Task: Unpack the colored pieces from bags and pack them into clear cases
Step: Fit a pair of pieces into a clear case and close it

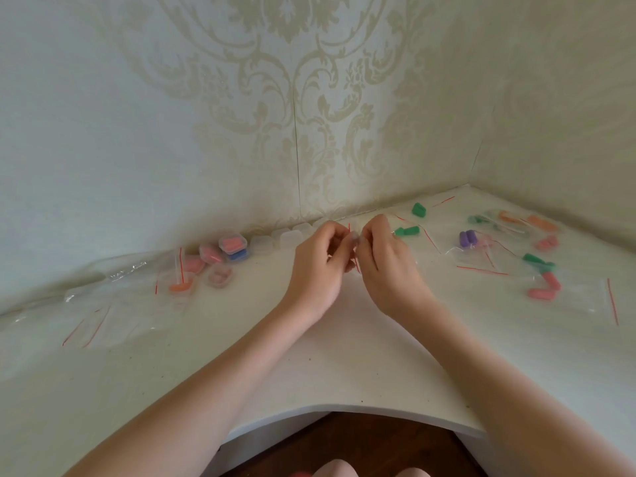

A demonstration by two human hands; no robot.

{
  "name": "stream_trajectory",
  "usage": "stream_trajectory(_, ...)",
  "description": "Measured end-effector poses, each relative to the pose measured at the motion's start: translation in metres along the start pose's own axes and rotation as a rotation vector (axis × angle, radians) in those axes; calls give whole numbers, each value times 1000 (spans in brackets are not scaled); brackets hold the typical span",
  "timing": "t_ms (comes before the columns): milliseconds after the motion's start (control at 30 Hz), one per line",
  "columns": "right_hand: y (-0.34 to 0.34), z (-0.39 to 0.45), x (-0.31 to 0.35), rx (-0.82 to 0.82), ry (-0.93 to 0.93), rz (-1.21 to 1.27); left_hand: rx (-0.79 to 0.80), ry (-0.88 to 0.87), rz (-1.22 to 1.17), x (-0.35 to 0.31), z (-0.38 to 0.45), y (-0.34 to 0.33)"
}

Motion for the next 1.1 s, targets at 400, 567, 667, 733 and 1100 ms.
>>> stream_trajectory(400,11,7,-2,-228,-86,-233,229,-196,388,11,-3,4)
stream_trajectory(567,15,4,0,-223,205,-251,139,-204,429,8,-1,7)
stream_trajectory(667,10,8,-6,-221,304,-367,103,-261,441,5,-2,8)
stream_trajectory(733,9,10,-10,-191,236,-372,86,-376,486,-1,-4,5)
stream_trajectory(1100,11,10,-3,103,-218,182,126,-570,428,-10,-10,-1)
Point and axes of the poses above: each hand's wrist, its own z-axis towards the middle knuckle, its own y-axis out of the back of the hand, x = y × z, the point moved 1 cm from there along z, towards the middle knuckle, and after that the axes turned 15 degrees about -y, right-handed, at the moved point
